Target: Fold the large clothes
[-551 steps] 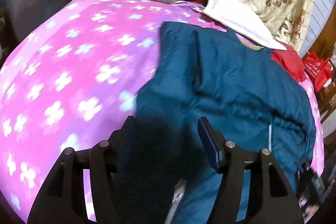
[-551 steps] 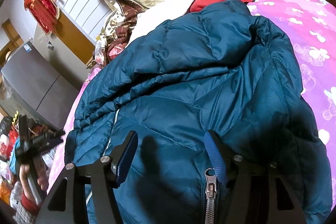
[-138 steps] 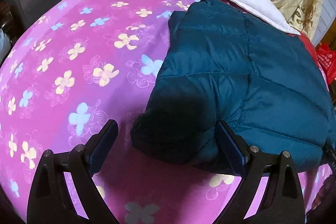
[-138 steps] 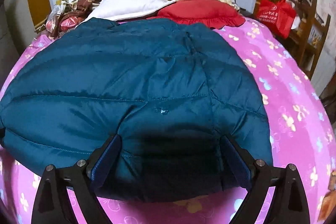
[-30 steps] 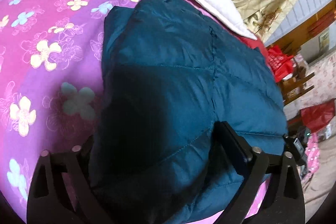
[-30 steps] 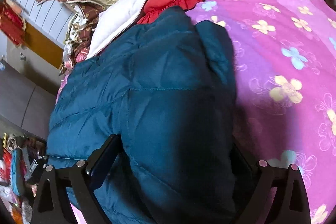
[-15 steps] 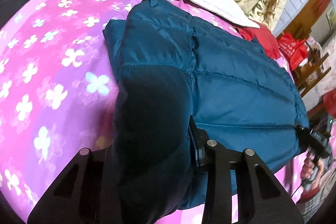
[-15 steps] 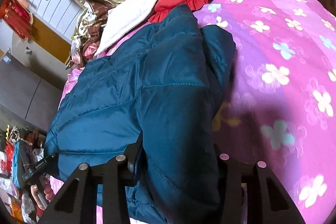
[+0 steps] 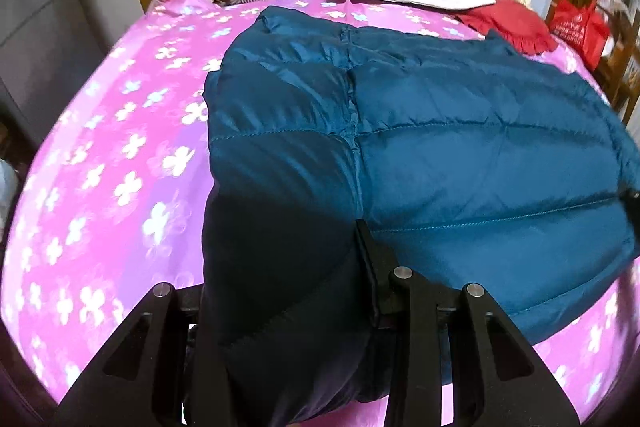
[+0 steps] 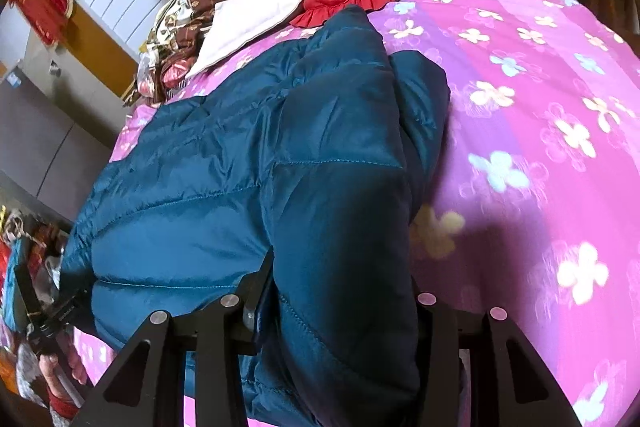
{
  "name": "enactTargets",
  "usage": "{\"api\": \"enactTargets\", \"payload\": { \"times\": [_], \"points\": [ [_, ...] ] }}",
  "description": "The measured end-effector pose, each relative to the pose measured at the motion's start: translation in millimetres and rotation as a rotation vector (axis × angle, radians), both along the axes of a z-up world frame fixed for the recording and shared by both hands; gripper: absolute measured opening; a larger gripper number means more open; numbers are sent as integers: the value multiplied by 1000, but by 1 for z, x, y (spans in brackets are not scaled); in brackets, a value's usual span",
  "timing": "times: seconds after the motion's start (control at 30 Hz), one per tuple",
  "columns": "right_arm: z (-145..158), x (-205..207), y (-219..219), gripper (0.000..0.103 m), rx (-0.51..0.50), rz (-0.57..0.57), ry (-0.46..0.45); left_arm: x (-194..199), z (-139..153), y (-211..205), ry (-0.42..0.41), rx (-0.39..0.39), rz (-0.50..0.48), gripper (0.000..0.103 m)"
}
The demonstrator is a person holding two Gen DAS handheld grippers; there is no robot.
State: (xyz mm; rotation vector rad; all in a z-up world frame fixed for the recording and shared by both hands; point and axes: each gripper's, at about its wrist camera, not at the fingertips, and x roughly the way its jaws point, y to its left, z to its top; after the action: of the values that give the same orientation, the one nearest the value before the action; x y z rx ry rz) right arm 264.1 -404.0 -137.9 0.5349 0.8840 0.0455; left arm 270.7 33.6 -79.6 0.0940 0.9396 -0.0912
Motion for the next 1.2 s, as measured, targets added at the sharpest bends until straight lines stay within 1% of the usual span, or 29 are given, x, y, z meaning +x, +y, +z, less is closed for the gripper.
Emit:
{"api": "enactTargets", "payload": {
  "times": [0.17,0.37,0.5,0.67,0.9,1.2],
  "points": [
    [-3,-13,10,43,-47,-1,-2,-22,-7,-5,-38,58,24,33],
    [-8,-23,10,44,-26,-3,-1,-38,-10,-10,-71,107,48,33],
    [-7,-28,13,44,-32,-3,1,-48,-9,-11,-84,132,55,33],
    [-7,-34,14,44,-25,2,-2,-54,-8,-8,-78,115,59,33],
    [-9,-38,14,44,-18,-2,-7,-55,-8,-11,-82,133,58,33],
    [-9,-41,15,44,-20,1,-6,-59,-9,-11,-82,133,64,33]
  ]
}}
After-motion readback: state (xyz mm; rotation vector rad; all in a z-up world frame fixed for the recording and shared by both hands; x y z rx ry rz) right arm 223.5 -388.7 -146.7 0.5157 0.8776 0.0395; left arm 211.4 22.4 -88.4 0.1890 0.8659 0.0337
